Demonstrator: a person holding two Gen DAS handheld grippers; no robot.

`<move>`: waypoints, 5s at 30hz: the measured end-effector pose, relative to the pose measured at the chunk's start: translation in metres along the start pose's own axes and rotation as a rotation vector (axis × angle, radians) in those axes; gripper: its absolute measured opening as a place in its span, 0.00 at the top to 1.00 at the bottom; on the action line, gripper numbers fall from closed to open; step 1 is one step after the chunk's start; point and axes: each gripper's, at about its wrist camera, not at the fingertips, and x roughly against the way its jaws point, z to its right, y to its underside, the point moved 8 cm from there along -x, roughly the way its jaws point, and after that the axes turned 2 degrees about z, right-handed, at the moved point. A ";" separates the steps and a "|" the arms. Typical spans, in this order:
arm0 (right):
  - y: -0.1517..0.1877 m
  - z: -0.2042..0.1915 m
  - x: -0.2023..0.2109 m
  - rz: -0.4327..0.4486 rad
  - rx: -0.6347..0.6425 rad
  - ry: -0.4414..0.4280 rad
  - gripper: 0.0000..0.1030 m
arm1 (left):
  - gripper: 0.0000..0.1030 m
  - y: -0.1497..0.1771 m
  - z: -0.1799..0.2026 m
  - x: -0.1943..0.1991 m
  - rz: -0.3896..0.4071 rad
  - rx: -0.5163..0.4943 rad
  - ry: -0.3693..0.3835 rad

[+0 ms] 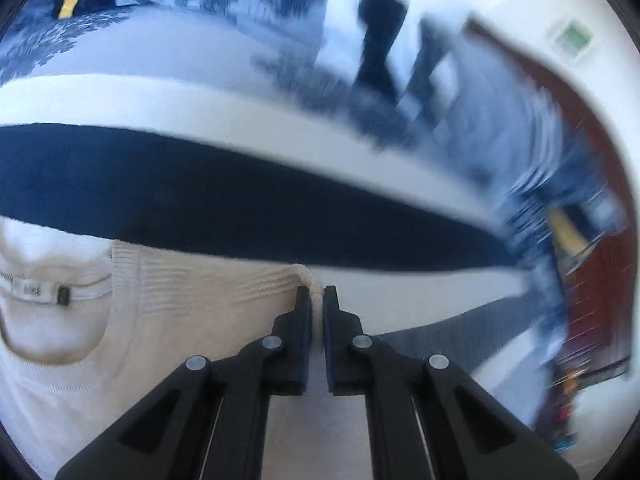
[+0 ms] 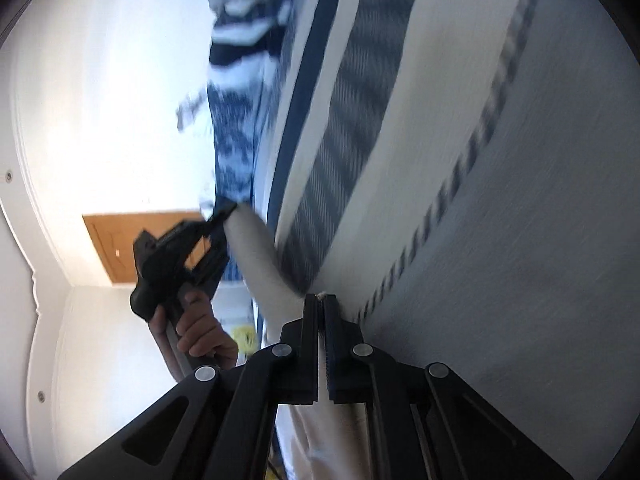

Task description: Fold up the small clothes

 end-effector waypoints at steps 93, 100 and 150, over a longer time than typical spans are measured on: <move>-0.052 -0.103 -0.222 -0.279 0.712 0.580 0.58 | 0.76 0.047 -0.329 0.133 0.056 0.169 -0.306; -0.055 -0.133 -0.181 -0.231 0.719 0.505 0.94 | 0.95 0.044 -0.304 0.205 0.232 0.146 -0.320; 0.196 0.011 0.115 -0.138 -0.006 0.392 0.19 | 0.31 0.432 -0.287 0.344 0.069 1.002 -0.084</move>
